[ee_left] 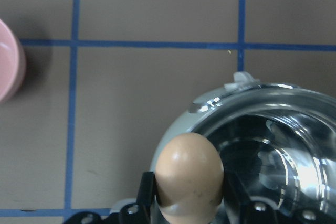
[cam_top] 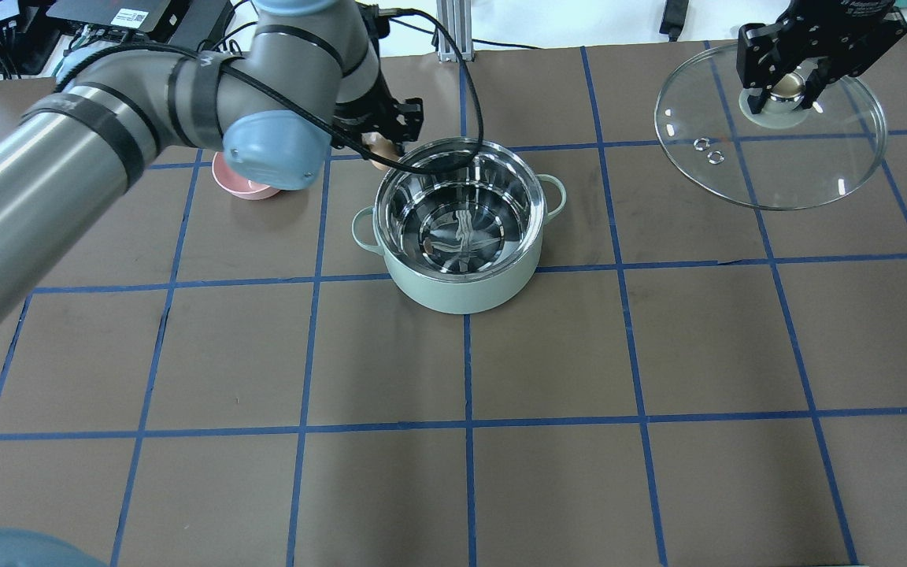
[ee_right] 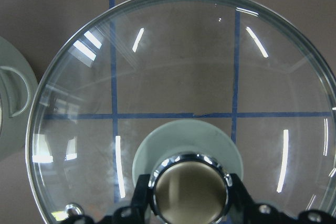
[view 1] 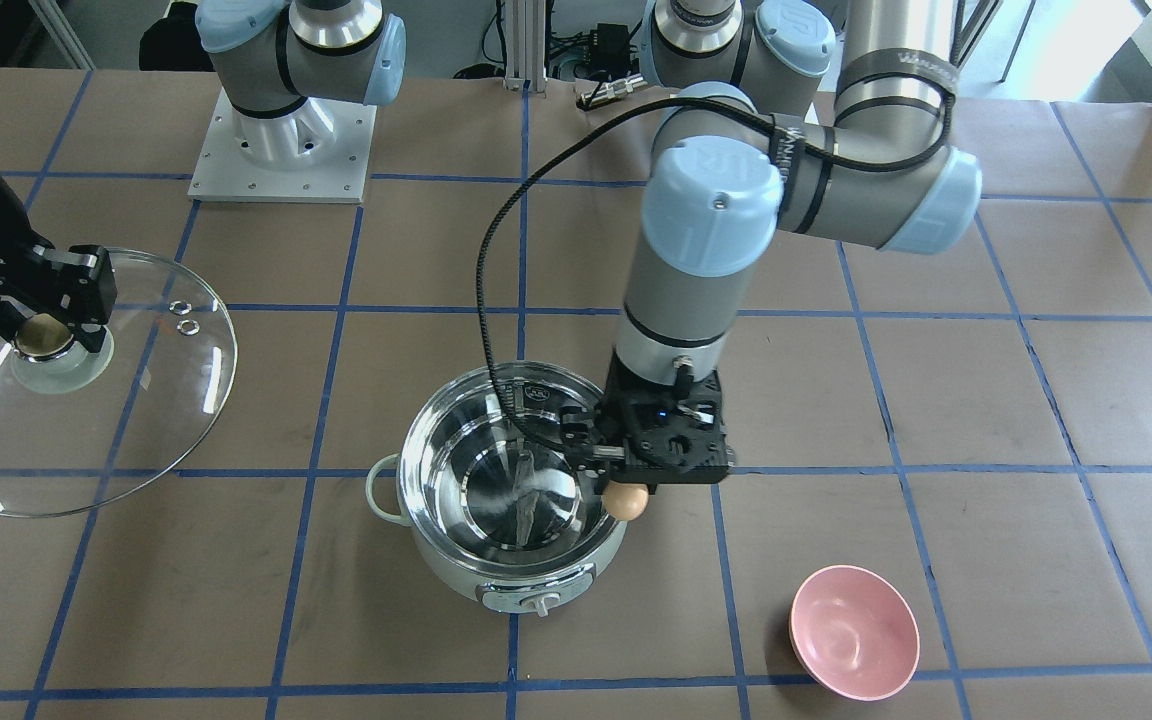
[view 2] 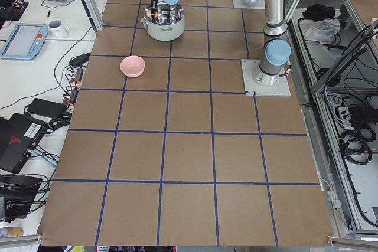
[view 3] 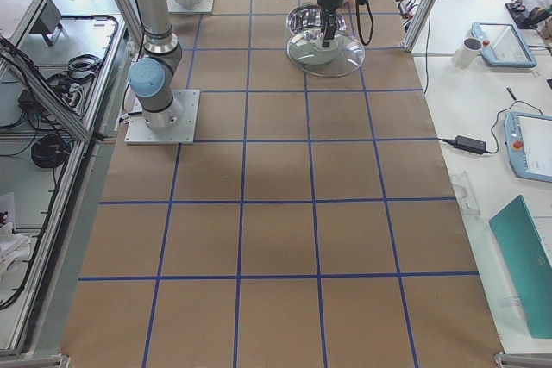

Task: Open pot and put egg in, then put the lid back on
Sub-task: 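Carry the egg from the pink bowl over the open pot with the left gripper, then lower the egg into the pot and open the left gripper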

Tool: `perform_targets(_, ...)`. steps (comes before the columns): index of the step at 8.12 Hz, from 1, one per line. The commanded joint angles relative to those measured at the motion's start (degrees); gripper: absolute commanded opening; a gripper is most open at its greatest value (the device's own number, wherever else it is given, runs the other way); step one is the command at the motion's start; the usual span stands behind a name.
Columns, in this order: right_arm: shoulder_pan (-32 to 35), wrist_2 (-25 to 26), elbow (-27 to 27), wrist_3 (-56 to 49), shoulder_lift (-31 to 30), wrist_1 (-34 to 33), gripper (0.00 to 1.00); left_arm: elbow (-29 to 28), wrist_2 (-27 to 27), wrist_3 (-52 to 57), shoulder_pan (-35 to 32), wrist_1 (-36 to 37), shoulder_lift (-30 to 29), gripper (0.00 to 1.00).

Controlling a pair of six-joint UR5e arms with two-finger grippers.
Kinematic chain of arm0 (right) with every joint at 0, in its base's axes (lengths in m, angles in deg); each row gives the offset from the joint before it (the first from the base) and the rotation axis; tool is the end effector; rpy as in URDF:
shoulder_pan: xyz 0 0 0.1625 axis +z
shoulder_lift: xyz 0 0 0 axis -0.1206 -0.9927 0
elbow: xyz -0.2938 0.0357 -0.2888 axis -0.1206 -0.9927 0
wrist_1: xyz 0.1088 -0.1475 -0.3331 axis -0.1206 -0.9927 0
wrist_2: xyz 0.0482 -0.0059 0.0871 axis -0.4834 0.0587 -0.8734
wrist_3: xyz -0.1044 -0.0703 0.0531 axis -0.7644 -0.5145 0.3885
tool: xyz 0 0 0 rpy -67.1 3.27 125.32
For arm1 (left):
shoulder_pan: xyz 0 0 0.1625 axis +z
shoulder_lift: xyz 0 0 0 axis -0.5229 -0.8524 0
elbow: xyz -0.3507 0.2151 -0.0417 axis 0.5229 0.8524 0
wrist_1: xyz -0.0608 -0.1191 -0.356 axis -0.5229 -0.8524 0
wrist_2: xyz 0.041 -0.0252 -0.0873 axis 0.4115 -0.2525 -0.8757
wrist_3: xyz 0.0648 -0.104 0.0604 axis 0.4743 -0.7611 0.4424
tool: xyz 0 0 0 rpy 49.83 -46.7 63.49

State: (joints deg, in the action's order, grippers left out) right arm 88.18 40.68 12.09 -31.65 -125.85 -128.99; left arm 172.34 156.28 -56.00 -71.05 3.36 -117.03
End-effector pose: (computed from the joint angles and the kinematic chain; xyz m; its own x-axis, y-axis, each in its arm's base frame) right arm 0.0442 -0.5334 0.4576 -0.9977 -0.0117 0.0674 -0.0132 0.9997 -0.0222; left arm -0.2647 -0.5729 0.3287 -0.9982 -0.0222 0.0561 -0.0338 0.9760 -0.2152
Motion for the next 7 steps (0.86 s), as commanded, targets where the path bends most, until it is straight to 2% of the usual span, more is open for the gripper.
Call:
perform_targets(1, -0.04, -0.09, 0.09, -0.06, 0.0, 0.05, 0.0, 0.13, 0.79, -9.15, -6.83, 0.22, -2.21, 0.1)
perform_targets(4, 0.05, -0.18, 0.26, -0.06, 0.0, 0.05, 0.0, 0.4, 0.1, -10.13, -7.02, 0.31, -5.47, 0.15)
perform_targets(5, 0.05, -0.18, 0.26, -0.06, 0.0, 0.05, 0.0, 0.48, 0.01, -11.09, -7.2, 0.22, -5.47, 0.38)
perform_targets(6, 0.13, -0.18, 0.26, -0.06, 0.0, 0.05, 0.0, 0.57, 0.09, -11.53, -7.29, 0.31, -5.47, 0.72)
perform_targets(7, 0.22, -0.18, 0.26, -0.06, 0.0, 0.05, 0.0, 0.49, 0.18, -10.93, -7.29, 0.48, -4.69, 0.9)
